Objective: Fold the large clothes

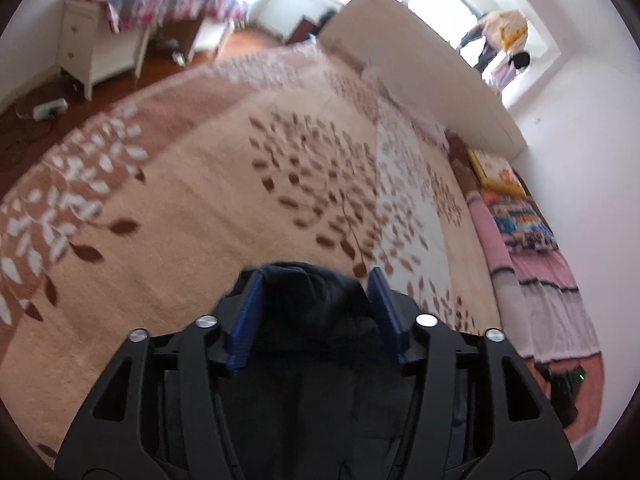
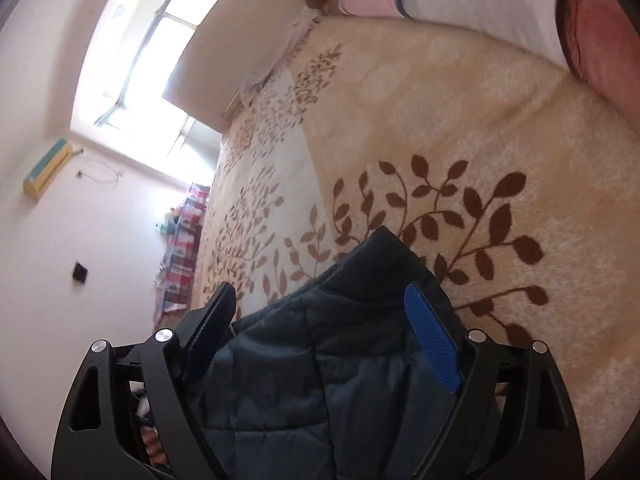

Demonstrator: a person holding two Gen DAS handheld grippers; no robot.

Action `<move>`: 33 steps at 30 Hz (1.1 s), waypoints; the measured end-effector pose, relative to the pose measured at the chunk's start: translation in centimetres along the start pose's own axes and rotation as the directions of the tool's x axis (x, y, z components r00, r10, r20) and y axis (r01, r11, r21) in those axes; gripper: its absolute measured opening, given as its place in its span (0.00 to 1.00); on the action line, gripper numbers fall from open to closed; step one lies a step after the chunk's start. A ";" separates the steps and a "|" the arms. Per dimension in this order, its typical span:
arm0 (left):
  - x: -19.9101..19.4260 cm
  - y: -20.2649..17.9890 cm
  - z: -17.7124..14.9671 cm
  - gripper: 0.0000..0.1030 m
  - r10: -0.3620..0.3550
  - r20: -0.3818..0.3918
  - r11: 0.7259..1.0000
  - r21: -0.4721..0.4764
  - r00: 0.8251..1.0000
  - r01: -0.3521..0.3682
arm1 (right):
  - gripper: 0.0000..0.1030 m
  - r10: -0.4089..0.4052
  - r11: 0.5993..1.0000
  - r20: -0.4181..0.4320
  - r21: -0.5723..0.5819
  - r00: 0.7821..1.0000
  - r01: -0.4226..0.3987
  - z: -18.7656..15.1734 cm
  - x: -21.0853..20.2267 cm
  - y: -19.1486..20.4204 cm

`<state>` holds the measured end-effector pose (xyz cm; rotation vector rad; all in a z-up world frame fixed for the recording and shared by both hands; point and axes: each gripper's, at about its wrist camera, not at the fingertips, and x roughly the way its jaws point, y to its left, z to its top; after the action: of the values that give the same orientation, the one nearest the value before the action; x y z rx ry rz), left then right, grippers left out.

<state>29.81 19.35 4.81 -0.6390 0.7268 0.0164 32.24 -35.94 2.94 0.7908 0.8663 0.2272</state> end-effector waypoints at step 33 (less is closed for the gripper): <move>-5.1 -1.1 -6.0 0.63 0.050 -0.169 0.980 0.201 0.984 -0.015 | 0.26 -0.265 0.933 -0.103 -0.278 0.959 0.228 -8.2 -0.3 2.2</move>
<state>22.53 16.16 5.24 -0.4402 0.8947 -0.0820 26.16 -30.24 1.42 0.4149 1.0334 0.1710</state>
